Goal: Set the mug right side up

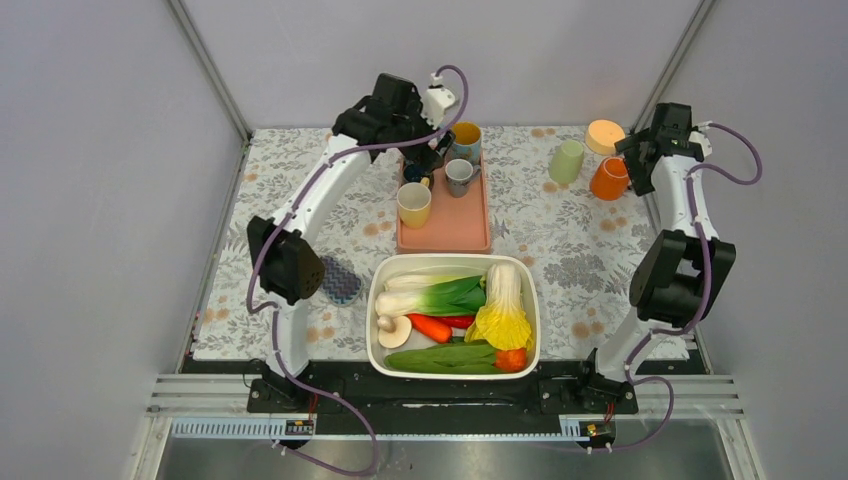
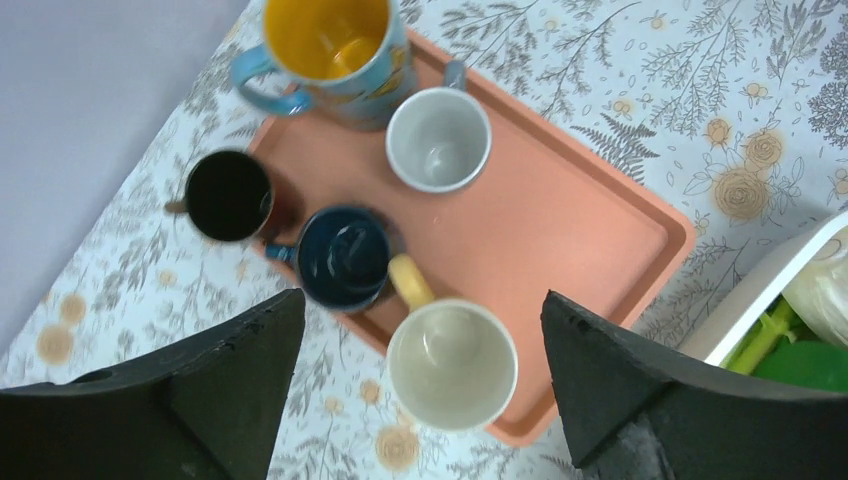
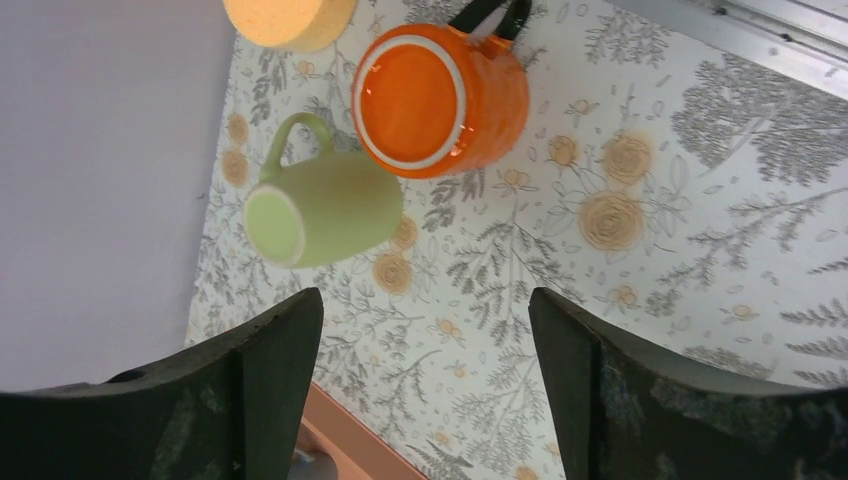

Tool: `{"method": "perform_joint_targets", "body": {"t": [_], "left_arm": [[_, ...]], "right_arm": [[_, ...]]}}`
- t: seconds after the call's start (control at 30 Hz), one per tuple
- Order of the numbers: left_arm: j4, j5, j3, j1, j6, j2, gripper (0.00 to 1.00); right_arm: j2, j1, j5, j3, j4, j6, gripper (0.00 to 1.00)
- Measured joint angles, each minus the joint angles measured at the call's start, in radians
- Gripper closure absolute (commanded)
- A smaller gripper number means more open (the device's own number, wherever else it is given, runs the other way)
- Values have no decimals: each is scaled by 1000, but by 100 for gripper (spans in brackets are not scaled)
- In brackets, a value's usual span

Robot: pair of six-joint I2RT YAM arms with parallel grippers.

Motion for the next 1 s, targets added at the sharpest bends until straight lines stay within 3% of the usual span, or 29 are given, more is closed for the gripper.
{"method": "perform_joint_targets", "body": {"t": [0.07,0.13,0.37,0.63,1.0], "left_arm": [[-10,-4,-41,28,-16,-54,6],[-24,-6,-76,56,-36,-94,5],[-40,-40,-172,122,-69,-128,5],[-57,-48,-181,121,-69,-128,5],[-62,-1,-181,153,-93,-128,5]], "right_arm": [[52,-2,-13,48,3,30,15],[92,0,-47,86,11,56,2],[286,72,-90,292,10,52,1],[640,187,-40,870,-193,-156,1],[721,220,124,882,-233,-404,0]]}}
